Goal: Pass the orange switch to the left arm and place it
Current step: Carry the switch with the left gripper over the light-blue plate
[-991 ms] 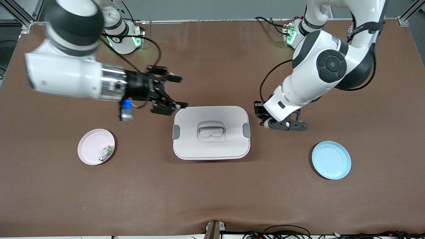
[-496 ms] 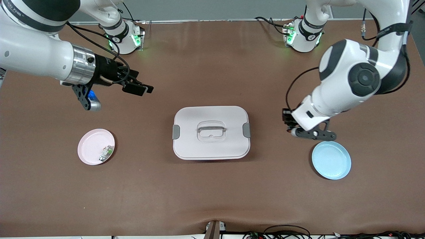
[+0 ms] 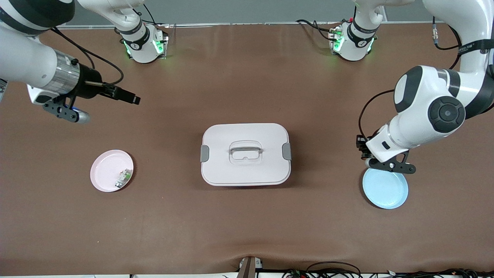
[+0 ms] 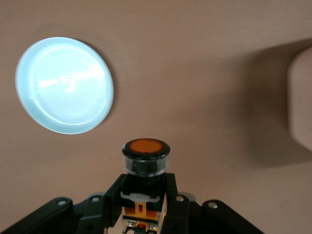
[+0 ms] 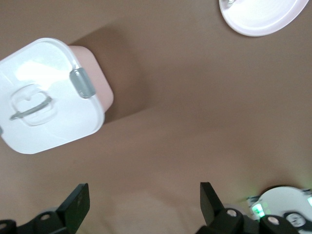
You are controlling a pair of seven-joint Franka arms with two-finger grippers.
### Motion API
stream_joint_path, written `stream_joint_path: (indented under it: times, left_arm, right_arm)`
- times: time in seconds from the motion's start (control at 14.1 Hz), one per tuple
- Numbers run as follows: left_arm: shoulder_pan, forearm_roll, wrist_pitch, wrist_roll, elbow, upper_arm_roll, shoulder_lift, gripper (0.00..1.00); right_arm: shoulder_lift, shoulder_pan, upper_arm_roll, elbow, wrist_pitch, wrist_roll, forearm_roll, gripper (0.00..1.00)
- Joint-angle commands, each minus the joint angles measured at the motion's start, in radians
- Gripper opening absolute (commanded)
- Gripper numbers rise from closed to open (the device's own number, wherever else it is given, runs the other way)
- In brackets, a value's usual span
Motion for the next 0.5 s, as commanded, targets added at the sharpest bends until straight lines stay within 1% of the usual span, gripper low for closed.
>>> stream_joint_path:
  times: [0.0, 0.07, 0.21, 0.42]
  left_arm:
    - [0.017, 0.091, 0.073, 0.037, -0.068, -0.008, -0.003, 0.00]
    - [0.036, 0.122, 0.087, 0.056, -0.066, -0.009, 0.017, 0.00]
    - [0.054, 0.133, 0.139, 0.112, -0.078, -0.009, 0.043, 0.00]
    - [0.121, 0.136, 0.206, 0.281, -0.077, -0.008, 0.096, 0.00]
  right_arm:
    - [-0.079, -0.060, 0.016, -0.088, 0.019, -0.139, -0.094, 1.00]
    - [-0.084, -0.075, 0.014, -0.091, 0.018, -0.174, -0.125, 1.00]
    - [-0.104, -0.094, 0.016, -0.109, 0.027, -0.243, -0.197, 1.00]
    - [-0.128, -0.160, 0.016, -0.133, 0.038, -0.338, -0.202, 1.00]
